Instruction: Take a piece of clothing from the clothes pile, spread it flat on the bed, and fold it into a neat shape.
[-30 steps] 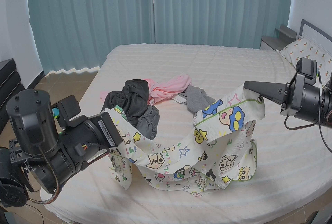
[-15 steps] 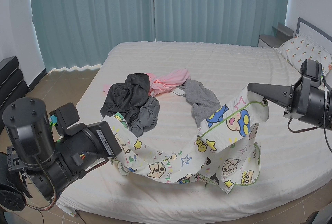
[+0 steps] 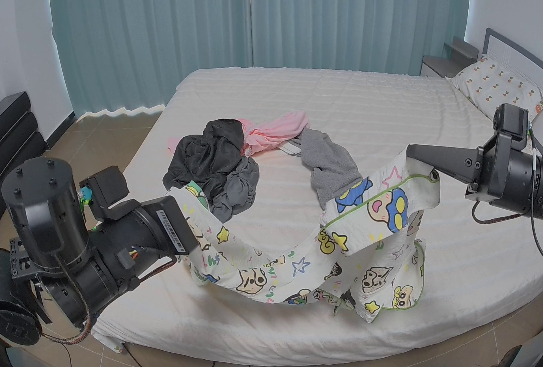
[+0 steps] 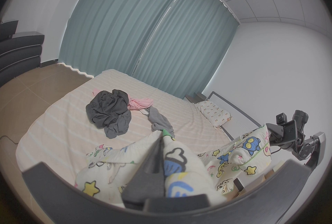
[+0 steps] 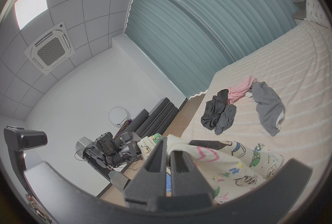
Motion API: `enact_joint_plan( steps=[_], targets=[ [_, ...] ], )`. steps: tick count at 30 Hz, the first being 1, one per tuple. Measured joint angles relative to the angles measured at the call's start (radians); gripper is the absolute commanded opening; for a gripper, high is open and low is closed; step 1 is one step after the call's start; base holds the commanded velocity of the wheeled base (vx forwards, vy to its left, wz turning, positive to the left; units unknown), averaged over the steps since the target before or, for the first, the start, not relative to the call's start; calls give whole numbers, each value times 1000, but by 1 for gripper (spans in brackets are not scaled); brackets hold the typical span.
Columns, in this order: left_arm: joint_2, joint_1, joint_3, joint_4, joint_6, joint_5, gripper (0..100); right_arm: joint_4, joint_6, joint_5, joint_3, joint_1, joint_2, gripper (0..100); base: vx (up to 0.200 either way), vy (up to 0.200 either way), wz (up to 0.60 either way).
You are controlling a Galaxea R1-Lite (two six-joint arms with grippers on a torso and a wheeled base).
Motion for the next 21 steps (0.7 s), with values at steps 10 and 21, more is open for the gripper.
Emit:
enact_joint_plan(
  steps=[10,21],
  targets=[
    [0,-2,-8,-4,0,-1,0,0,0,-2,2,-5,-19,0,0,-200,0],
    [5,-17,-54,-33,0,-1,0,0,1,-3,-14,-33,-45,0,0,-200,0]
  ],
)
